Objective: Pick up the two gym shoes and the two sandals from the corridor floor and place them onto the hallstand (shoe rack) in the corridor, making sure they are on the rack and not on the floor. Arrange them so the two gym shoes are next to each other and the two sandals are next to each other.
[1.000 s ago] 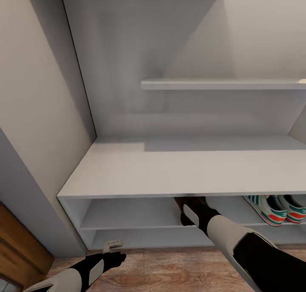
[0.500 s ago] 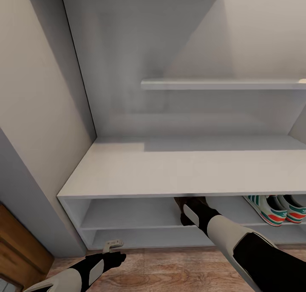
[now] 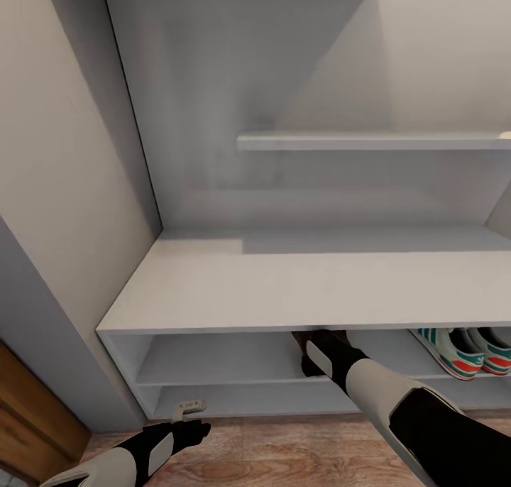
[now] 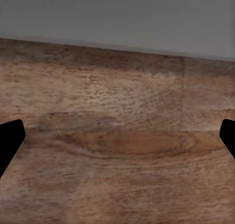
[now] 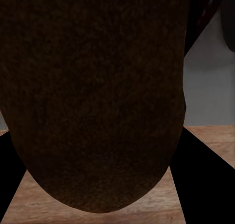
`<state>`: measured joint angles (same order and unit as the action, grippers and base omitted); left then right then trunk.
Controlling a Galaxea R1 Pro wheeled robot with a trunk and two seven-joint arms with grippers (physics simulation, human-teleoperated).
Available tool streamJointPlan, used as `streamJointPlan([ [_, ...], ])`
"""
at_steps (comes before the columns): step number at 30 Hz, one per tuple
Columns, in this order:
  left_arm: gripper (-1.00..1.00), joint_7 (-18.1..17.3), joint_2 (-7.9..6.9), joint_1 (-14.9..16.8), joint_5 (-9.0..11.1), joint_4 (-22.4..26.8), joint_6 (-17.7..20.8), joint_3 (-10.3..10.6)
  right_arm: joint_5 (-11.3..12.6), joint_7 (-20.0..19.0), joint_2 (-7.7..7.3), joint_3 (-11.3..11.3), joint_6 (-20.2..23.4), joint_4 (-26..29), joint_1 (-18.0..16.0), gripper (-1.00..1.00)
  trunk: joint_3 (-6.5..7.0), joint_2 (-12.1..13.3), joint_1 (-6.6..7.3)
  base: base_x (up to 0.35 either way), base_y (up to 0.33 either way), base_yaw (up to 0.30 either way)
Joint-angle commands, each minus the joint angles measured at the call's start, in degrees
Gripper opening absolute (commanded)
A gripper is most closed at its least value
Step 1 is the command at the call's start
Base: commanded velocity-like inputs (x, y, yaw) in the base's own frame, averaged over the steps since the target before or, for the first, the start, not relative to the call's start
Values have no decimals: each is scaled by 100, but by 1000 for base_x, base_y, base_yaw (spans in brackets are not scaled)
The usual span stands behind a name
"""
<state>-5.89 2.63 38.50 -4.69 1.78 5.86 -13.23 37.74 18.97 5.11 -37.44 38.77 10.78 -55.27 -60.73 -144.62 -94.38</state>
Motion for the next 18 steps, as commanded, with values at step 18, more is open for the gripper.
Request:
streamJointPlan([
  [18,100,-17,1,-1,-49,15,38,-49,120,1,-1,-6,-1,10,-1,100,-5,-2,1,-1,0,0],
])
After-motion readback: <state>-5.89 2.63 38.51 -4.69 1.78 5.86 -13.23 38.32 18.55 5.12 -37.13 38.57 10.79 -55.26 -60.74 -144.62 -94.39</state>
